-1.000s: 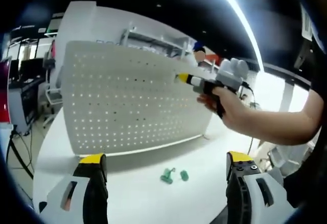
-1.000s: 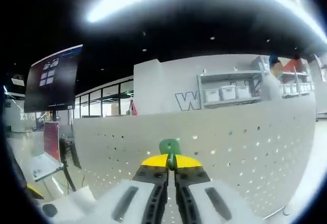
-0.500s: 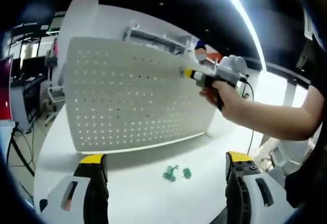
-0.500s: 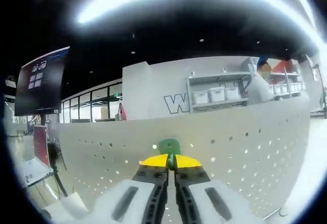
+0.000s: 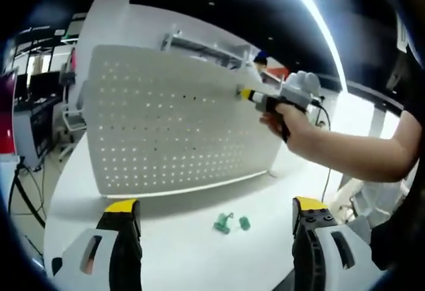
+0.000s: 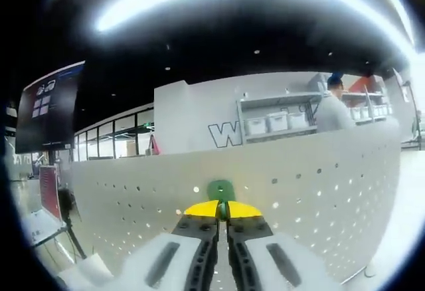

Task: Insert the hook assembly into the mounting plate slot until the hook locks in place.

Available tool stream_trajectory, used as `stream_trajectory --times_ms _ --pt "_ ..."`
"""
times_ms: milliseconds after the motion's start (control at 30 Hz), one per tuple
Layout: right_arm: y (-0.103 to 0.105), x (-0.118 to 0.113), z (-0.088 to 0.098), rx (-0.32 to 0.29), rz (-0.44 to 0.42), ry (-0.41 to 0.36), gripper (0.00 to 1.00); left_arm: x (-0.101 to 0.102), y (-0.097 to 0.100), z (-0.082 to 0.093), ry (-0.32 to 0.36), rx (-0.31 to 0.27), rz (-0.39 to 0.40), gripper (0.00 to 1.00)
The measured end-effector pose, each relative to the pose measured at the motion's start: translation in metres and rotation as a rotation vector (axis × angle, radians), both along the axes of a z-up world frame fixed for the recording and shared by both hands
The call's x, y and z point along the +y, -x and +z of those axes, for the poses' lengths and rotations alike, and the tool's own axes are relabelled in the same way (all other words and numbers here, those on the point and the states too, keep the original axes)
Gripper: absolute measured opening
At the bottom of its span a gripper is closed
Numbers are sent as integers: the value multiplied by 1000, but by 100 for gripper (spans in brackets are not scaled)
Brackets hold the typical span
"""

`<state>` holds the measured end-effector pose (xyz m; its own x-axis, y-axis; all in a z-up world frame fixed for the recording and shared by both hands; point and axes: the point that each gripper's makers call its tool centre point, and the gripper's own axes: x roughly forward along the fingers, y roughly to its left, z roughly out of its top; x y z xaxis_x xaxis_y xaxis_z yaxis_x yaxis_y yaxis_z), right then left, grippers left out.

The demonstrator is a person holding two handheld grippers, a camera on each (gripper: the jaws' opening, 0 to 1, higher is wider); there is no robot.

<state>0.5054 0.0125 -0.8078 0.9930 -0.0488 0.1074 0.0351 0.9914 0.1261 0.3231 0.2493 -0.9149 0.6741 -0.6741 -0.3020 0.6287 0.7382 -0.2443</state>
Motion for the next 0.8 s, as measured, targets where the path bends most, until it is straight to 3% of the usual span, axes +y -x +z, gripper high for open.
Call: stream_trajectory --times_ms 333,467,567,800 --pt "0 5 -3 13 -8 24 0 2 1 0 -3 3 2 96" --pt "0 4 -4 37 -20 84 1 3 2 -1 -7 2 5 96" --pt "-1 3 -3 36 -19 68 6 6 4 -6 -41 4 5 96" --pt "9 4 24 -31 -1 69 11 8 7 -8 -41 13 15 96"
